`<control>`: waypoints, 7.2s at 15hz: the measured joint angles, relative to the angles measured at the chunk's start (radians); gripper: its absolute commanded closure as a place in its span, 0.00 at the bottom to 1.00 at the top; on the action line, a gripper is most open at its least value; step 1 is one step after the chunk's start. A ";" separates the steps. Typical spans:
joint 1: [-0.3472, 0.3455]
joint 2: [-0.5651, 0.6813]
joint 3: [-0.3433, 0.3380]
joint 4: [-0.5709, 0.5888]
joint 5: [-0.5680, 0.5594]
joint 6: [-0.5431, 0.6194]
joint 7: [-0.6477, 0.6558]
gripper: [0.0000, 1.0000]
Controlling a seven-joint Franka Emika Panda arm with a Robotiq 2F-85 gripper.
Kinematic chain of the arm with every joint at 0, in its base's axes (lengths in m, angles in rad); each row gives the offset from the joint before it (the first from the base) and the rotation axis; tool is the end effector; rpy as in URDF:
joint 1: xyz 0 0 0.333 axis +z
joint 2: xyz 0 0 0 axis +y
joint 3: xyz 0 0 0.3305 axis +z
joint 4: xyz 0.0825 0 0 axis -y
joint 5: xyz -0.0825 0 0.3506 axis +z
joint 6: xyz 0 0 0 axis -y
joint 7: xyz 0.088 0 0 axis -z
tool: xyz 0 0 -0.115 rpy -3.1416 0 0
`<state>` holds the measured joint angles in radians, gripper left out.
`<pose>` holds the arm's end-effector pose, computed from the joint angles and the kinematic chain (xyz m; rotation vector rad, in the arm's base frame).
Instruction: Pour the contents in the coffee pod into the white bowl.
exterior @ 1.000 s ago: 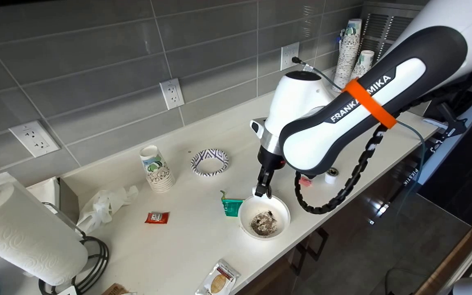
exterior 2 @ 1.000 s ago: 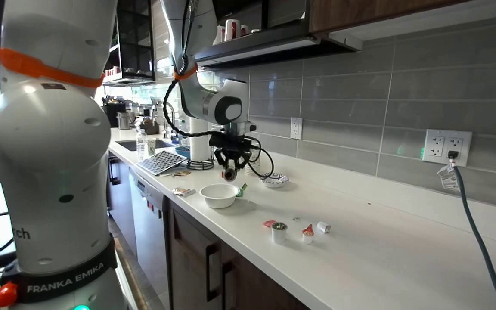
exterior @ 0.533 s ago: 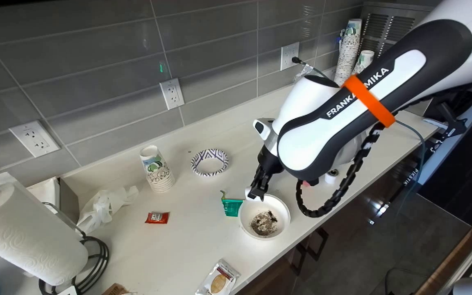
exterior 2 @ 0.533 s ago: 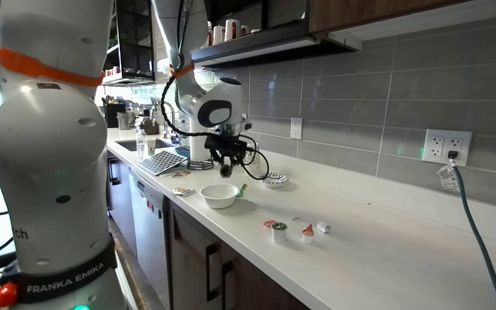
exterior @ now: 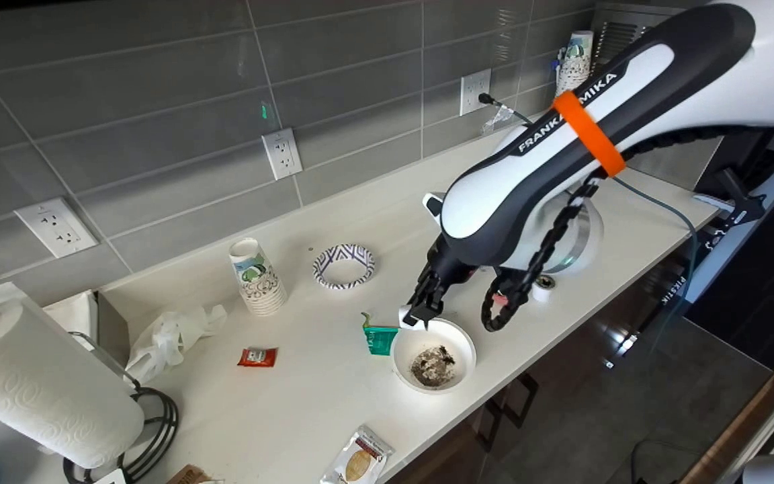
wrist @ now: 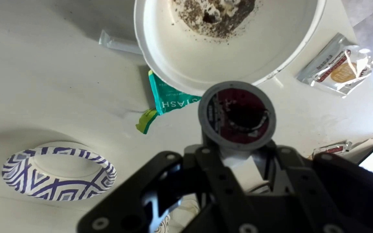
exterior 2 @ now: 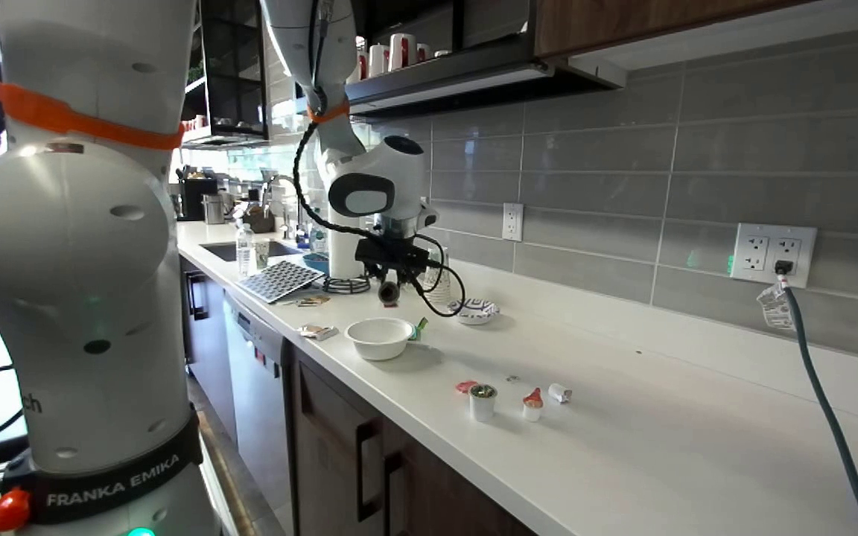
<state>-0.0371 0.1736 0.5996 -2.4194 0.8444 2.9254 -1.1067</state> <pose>0.4440 0.2243 0.3078 -2.5316 -1.1360 -0.5593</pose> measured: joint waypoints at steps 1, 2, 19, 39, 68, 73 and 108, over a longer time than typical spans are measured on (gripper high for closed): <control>-0.016 0.000 0.016 0.005 0.060 0.000 -0.064 0.92; -0.031 0.000 0.029 0.011 0.115 0.000 -0.129 0.92; -0.140 -0.002 0.062 0.039 0.596 -0.219 -0.800 0.92; 0.200 -0.024 -0.353 0.027 0.716 -0.367 -0.971 0.92; 0.350 -0.085 -0.371 0.023 0.324 -0.117 -0.479 0.92; 0.312 -0.089 -0.378 0.038 0.653 -0.207 -0.752 0.92; 0.174 0.008 -0.514 -0.064 1.080 -0.903 -1.432 0.92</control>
<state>0.1369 0.1815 0.0856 -2.4835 1.9249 2.0221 -2.5388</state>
